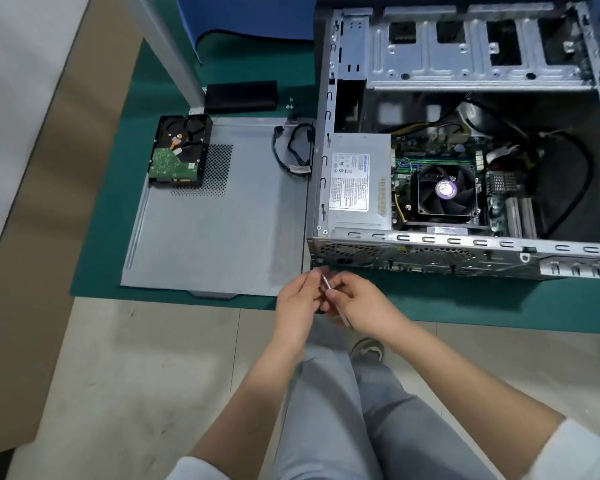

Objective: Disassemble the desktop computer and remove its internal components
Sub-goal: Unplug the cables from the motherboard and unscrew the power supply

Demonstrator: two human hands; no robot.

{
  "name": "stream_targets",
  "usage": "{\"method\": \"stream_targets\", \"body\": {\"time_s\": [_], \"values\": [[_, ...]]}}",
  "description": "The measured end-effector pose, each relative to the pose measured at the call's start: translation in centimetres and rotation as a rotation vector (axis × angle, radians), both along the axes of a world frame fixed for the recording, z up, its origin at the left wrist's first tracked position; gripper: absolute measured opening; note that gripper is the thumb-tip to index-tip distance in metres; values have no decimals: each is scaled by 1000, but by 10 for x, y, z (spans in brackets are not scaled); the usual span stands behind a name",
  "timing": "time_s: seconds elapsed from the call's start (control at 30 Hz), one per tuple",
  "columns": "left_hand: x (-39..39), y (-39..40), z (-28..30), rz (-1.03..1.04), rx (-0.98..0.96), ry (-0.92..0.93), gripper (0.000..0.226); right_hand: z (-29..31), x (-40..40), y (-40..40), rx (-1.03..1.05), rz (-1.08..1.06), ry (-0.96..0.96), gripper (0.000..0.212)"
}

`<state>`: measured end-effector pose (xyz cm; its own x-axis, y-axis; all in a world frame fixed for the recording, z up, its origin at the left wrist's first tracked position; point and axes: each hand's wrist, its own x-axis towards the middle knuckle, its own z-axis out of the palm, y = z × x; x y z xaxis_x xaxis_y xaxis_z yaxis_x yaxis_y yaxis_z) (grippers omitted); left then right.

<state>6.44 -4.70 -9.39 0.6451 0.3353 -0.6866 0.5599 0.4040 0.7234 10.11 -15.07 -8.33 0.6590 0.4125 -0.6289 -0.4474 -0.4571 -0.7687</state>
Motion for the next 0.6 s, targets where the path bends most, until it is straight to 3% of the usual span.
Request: {"method": "stream_targets", "body": {"time_s": [0.2, 0.37, 0.6], "values": [[18, 10, -4, -176, 74, 54, 15, -13, 8, 12, 52, -68, 79, 20], [23, 16, -6, -181, 128, 111, 11, -18, 10, 12, 101, -36, 154, 17], [28, 17, 0, -124, 63, 129, 15, -18, 11, 15, 126, -54, 210, 30]]}}
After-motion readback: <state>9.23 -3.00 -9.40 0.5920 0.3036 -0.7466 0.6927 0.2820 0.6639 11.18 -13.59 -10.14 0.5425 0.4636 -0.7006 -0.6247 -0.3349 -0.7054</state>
